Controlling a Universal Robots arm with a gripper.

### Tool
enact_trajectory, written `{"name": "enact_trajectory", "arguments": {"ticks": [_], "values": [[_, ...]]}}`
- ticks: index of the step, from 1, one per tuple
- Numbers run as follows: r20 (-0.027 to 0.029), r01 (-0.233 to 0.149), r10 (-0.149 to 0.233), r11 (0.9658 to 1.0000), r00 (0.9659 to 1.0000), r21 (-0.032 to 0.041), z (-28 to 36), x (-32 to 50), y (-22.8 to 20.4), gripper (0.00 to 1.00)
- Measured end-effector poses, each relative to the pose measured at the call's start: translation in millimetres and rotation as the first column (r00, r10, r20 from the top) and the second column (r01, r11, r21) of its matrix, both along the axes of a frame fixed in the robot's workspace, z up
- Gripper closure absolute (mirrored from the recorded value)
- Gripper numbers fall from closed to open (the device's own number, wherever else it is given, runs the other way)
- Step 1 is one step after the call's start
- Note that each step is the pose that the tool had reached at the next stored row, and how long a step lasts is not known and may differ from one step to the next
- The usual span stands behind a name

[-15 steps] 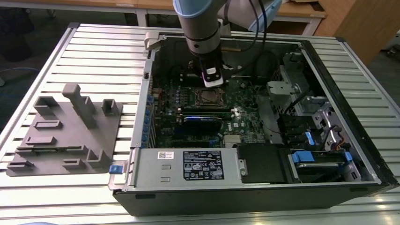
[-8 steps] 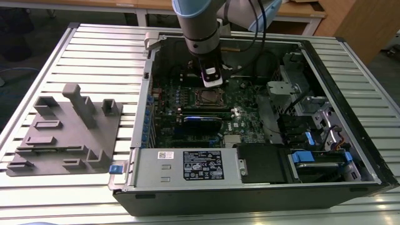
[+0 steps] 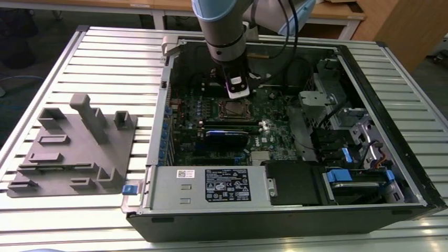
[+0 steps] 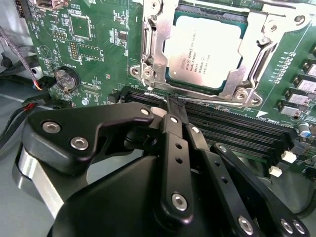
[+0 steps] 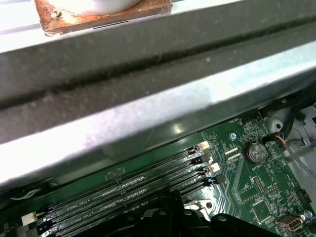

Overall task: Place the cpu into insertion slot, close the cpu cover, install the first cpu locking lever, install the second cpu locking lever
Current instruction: 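Install the first cpu locking lever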

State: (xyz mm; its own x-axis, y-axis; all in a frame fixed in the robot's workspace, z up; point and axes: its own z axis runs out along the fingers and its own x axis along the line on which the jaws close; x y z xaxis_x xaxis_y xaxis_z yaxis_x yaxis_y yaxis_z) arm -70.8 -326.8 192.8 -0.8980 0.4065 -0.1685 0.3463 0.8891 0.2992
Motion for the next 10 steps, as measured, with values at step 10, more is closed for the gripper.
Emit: {"name": "enact_trajectory", "arguments": {"ticks": [10], "values": [[-0.0002,0.0,0.0,0.9995,1.0,-0.0321,0.0,0.0,-3.1,0.89]]}}
